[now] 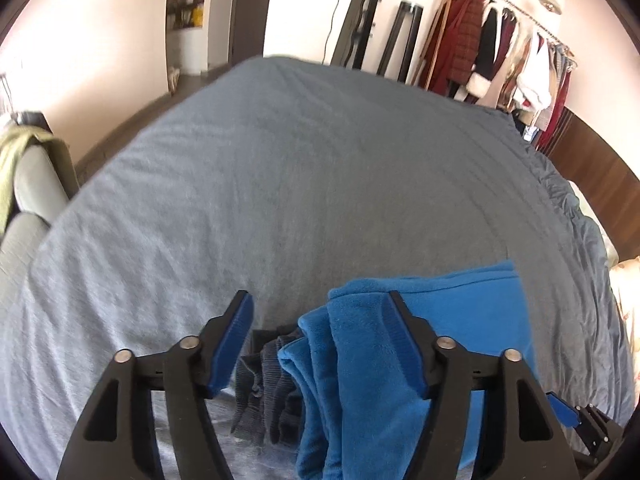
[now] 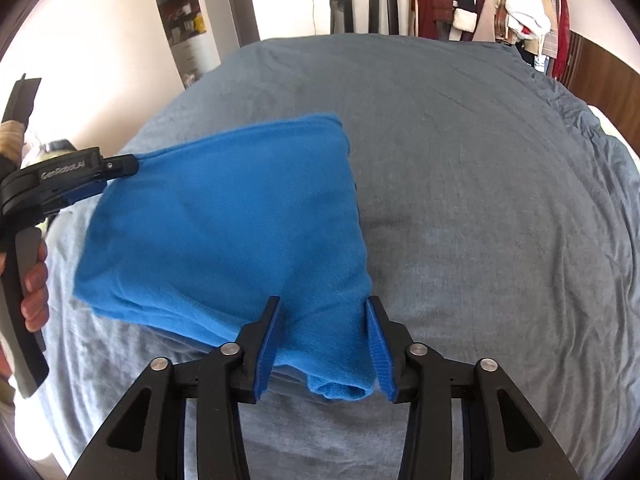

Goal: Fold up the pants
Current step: 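Lift the blue bundle with both grippers onto the folded navy garment, then open both grippers and withdraw them from the stacked clothes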

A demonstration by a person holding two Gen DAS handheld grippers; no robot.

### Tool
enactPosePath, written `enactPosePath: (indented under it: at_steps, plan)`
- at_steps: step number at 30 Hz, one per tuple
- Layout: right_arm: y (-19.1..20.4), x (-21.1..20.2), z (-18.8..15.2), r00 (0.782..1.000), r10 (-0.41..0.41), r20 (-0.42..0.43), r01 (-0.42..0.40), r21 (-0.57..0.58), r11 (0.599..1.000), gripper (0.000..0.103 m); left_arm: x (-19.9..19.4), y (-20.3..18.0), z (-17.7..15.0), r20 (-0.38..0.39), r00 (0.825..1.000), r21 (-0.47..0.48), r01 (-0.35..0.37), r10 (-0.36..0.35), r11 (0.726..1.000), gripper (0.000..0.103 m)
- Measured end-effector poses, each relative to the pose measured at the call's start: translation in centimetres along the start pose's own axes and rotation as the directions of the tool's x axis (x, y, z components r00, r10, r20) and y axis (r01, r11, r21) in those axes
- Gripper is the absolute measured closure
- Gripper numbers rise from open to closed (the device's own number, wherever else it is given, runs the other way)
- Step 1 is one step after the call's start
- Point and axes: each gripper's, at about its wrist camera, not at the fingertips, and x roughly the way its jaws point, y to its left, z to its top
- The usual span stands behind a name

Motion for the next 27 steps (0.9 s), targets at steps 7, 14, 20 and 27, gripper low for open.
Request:
enactPosePath:
  at_steps: [7,14,20,27]
  plan:
    - [-0.3,-3.6,0.3,0.988,0.034,0.148,-0.031,-0.024,0.999,0.046,-6.9,-1.4,-1.3,0.133,0.990,0.013,-0.041,0.039,0.999,0.023]
    - [-2.4,-8.8,-0.3,0.939,0.071,0.337,-0.053,-0.064,0.997,0.021,-12.9,-6.0,-6.8,0.221,0.968,0.089,-0.140,0.117,0.986,0.011]
    - [-5.1,-9.6,-2.0,0.947,0.067,0.313,-0.044,-0.080,0.996,0.018,-14.0,-10.5,-11.8,0.228,0.962,0.143,-0.185,0.150,0.972,0.002]
    - [-8.2,-9.0,-6.3,0.954,0.047,0.296,-0.017,-0.101,0.995,0.018,-12.1,-13.2,-17.2,0.181,0.977,0.138,-0.139,0.113,0.981,0.002]
